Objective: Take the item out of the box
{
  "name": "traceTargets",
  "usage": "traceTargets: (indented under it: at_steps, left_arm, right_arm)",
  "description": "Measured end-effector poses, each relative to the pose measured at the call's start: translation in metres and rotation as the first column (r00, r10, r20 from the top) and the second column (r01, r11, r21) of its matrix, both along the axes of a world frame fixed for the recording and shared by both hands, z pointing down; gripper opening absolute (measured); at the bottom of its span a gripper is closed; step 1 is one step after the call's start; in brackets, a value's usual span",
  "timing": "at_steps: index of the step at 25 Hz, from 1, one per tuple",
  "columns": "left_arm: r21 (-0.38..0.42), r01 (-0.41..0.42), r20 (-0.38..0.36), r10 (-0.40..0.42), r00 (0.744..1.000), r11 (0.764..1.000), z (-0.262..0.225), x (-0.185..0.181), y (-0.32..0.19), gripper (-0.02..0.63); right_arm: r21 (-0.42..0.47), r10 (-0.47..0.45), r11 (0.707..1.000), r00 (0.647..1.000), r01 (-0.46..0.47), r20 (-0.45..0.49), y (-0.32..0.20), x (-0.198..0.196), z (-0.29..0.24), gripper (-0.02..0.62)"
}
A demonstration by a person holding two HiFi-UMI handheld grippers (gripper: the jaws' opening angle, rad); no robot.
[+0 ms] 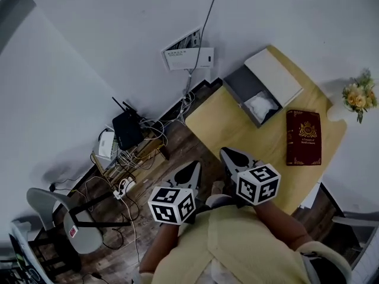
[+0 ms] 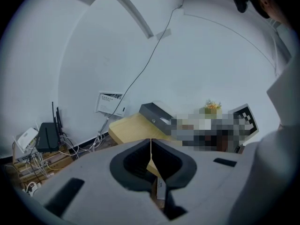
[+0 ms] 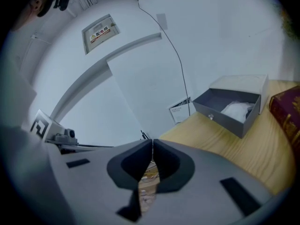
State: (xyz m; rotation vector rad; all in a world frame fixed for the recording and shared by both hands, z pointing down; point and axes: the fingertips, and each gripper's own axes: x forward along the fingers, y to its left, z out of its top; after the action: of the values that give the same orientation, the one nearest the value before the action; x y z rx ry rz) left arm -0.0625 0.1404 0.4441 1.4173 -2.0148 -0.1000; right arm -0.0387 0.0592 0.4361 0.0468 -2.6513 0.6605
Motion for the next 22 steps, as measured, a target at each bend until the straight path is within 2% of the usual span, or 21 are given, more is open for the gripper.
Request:
traceTargets:
  at_steps: [5,10,16,22]
  left_arm:
    - [0.01,-0.101,0.013,0.101,0.995,0.995,-0.002,-0.001,-0.041,0.023]
    - [0.01,-0.205,0.015,0.205,0.979,0.979,-0.003,0.005,-0.079,0.023]
    - [0.01,-0.354,0.004,0.354,0.935,0.935,-0.001,0.027,-0.121,0.023]
    - [-0.001,-0.442,-0.008,0.442,0.897,0.897,0.003,0.023,-0.147,0.023]
  right_arm:
    - [0.001,0.059,0.998,0.998,-0.059,0.017,-0.03,0.008,-0.002,0.031]
    - [0.002,0.156,0.988,0.987,-0.157,0.039,-0.06,0.025,-0.007,0.031]
    - [-0.015,0.264,0.964,0.964,-0.264,0.028,-0.092,0.044,-0.001,0.031]
    - [-0.04,0.369,0.929,0.929,-0.368,0.023,-0.115,0.049,0.004,0.032]
